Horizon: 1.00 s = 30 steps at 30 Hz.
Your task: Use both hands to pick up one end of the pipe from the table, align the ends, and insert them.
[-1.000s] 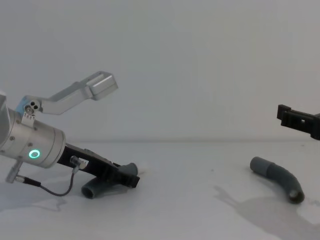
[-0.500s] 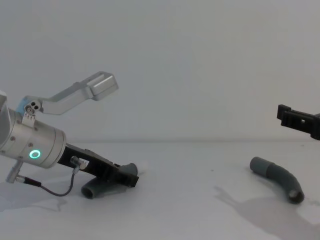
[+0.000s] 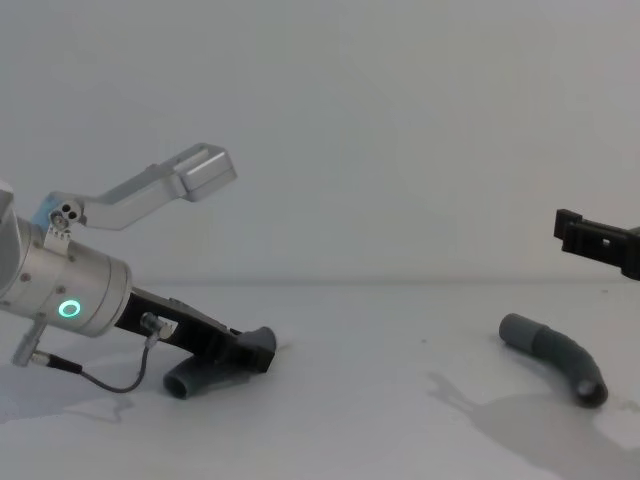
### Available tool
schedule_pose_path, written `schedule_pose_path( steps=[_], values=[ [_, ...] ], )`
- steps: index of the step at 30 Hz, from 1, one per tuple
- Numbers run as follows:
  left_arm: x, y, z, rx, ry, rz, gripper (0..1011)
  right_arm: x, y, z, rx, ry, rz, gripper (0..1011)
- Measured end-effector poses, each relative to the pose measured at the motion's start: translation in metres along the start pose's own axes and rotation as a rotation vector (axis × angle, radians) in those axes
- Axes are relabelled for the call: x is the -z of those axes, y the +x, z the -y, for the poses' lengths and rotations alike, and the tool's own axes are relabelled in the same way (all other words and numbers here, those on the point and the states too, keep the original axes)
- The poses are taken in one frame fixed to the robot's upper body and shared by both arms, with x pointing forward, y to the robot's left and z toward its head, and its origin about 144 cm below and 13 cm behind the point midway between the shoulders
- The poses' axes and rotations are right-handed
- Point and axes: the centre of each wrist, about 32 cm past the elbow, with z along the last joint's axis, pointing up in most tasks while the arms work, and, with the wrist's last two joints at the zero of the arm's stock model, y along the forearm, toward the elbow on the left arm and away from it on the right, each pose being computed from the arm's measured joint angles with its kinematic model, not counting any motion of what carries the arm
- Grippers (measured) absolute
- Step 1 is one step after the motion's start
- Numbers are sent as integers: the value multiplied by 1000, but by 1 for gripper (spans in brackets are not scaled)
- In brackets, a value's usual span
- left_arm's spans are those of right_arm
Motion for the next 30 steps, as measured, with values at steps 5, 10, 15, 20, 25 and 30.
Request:
schedule_pose_path(
  steps=[5,10,15,20,25,30],
  values=[
    [0,0,0,0,0,0,447,0,0,0,0,0,0,1001],
    [0,0,0,0,0,0,419,0,0,0,0,0,0,1001],
    [0,0,0,0,0,0,386,0,0,0,0,0,0,1001],
    [0,0,0,0,0,0,368,0,0,0,0,0,0,1001],
    [0,0,0,0,0,0,365,0,0,0,0,0,0,1001],
    [0,0,0,0,0,0,365,0,0,0,0,0,0,1001]
  ],
)
